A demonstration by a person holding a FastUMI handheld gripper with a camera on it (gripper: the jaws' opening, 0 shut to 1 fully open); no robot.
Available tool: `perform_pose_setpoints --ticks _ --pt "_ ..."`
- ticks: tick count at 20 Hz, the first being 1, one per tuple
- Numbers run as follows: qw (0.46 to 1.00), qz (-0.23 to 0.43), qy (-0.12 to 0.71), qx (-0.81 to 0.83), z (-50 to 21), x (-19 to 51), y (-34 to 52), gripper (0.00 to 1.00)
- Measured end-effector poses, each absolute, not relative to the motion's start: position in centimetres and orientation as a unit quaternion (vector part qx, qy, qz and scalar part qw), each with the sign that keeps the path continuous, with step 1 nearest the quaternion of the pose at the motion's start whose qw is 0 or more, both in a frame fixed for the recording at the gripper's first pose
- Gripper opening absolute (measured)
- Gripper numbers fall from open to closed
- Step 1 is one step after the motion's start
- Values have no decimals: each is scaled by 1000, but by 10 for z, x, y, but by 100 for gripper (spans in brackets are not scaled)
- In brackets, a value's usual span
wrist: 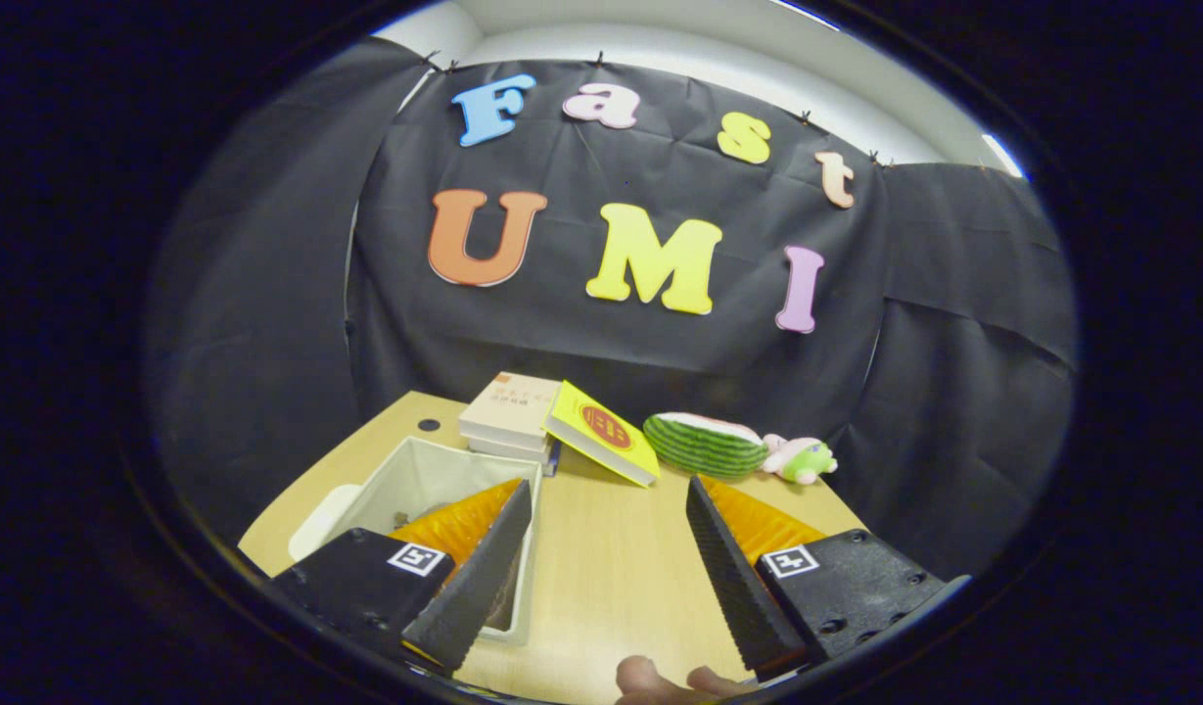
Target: Open the storage box then place both shoes into the box .Put the left shoe in first, then the right shoe, with the right side of both shoes facing outward in a uniform manner.
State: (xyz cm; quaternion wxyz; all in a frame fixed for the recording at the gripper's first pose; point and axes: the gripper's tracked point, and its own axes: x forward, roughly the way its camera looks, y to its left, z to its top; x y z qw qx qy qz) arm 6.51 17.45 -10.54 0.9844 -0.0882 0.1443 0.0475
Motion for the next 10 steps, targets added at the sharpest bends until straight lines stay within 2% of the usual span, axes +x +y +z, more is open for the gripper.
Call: perform_pose_setpoints --ticks 10 --pt "995 38 54 -81 -42 11 135 100"
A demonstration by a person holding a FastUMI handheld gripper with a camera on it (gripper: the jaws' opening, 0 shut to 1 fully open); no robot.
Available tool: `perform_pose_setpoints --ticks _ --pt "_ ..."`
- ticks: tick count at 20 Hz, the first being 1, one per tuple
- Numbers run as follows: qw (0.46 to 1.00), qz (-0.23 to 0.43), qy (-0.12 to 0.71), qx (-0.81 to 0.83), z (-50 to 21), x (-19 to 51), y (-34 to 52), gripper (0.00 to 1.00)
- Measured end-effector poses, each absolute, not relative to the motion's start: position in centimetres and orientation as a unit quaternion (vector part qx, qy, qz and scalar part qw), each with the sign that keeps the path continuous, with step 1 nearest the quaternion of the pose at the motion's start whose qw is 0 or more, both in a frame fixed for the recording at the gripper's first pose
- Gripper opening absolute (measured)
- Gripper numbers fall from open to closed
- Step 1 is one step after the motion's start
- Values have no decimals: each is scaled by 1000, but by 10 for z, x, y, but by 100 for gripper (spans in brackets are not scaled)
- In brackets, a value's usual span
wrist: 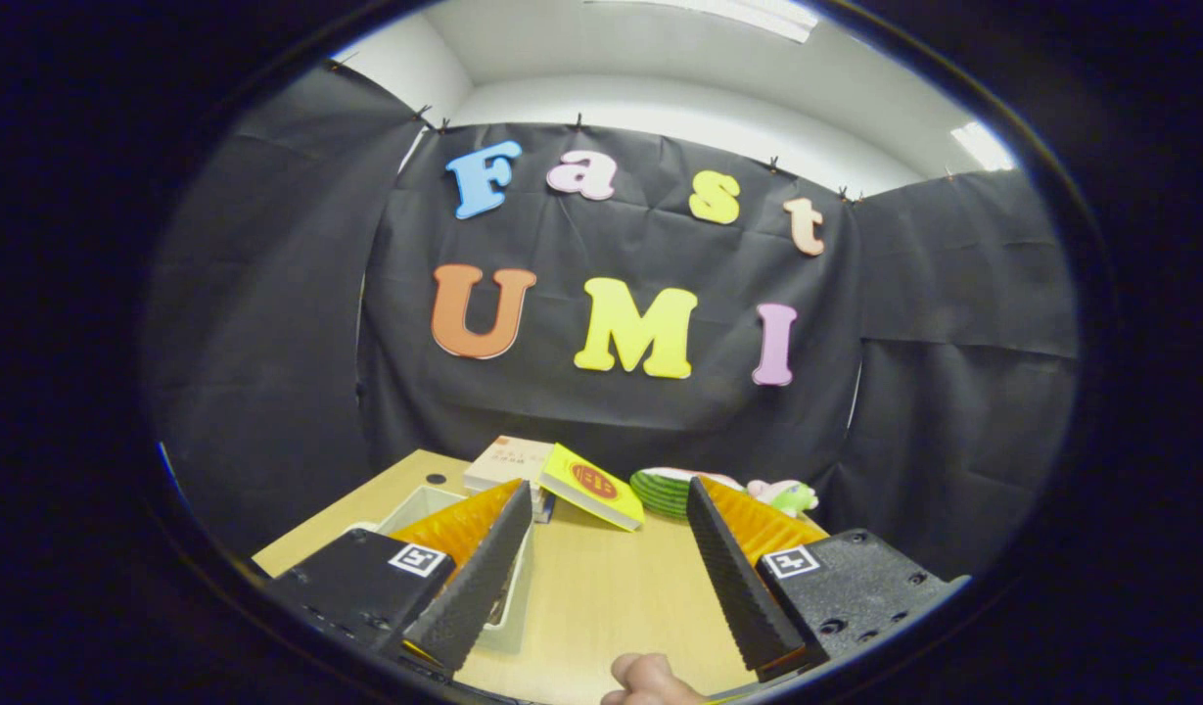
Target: Open the storage box then place both shoes into the box .Put the left shoe in first, then the right shoe, with the right side of both shoes facing outward in a uniform manner.
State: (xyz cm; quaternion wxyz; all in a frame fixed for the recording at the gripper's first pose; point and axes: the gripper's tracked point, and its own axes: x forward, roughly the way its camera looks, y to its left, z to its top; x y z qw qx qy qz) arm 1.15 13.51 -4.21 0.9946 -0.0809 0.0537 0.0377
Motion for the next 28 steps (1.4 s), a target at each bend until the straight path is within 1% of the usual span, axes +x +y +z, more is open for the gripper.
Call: perform_pose_setpoints --ticks 3,8,16,21,28 --pt "996 53 55 -52 -36 -3 133 100" --pt "996 59 49 -44 -23 -19 121 100" --pt "995 82 57 7 -23 -47 97 100" --pt "997 62 45 32 -24 -48 73 100" --pt "993 77 72 44 -44 -46 63 100"
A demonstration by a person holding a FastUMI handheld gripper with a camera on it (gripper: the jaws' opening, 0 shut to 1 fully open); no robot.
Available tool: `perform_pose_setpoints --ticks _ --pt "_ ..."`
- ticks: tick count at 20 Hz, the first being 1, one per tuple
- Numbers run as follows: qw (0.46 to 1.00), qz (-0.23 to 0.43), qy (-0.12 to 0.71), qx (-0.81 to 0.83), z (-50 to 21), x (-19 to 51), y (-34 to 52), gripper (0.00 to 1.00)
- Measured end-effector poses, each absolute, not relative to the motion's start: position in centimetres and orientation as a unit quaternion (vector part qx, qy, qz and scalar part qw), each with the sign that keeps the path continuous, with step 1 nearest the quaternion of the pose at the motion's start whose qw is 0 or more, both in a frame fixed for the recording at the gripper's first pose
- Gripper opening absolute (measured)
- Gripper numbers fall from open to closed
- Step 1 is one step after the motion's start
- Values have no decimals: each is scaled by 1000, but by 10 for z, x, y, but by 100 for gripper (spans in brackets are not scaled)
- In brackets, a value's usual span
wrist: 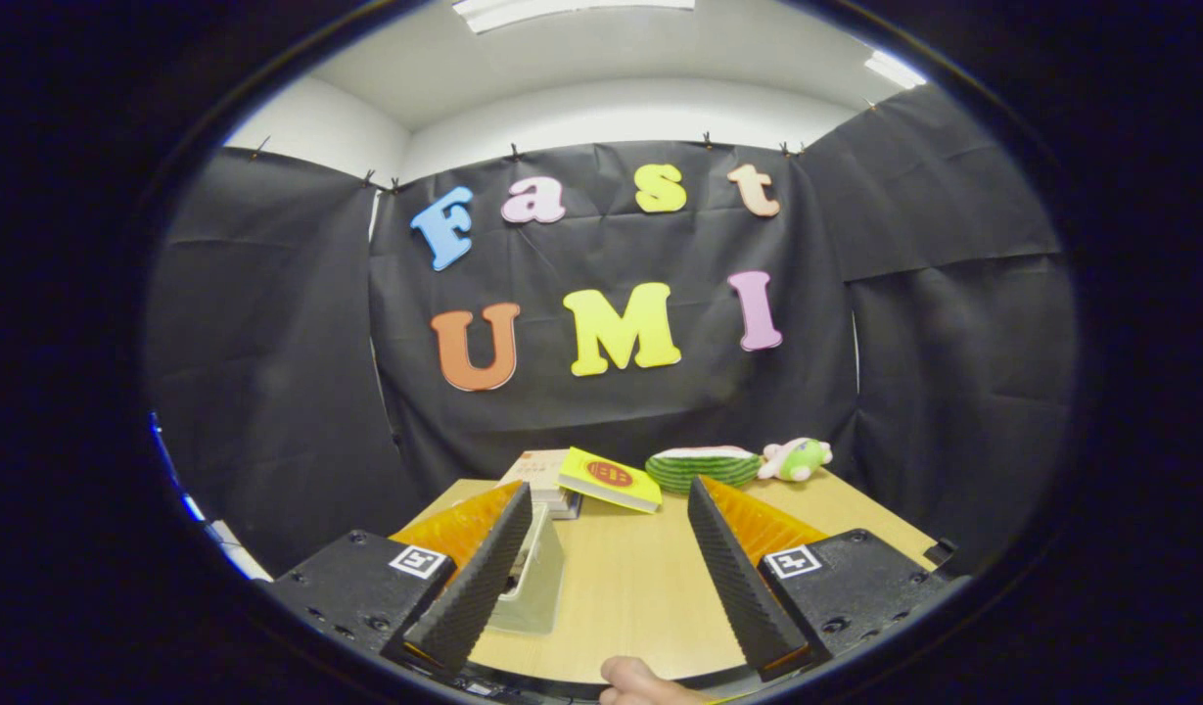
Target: Open the storage box then place both shoes into the box .Put the left shoe in first, then the right shoe, with the right side of both shoes facing outward in a uniform manner.
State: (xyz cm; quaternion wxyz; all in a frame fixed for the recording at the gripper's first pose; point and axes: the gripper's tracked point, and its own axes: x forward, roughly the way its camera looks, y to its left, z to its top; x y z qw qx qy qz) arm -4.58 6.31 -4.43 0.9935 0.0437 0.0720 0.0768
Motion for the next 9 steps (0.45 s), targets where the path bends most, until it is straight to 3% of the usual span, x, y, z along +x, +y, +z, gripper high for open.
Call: perform_pose_setpoints --ticks 9 --pt "992 77 88 40 -55 -46 61 100"
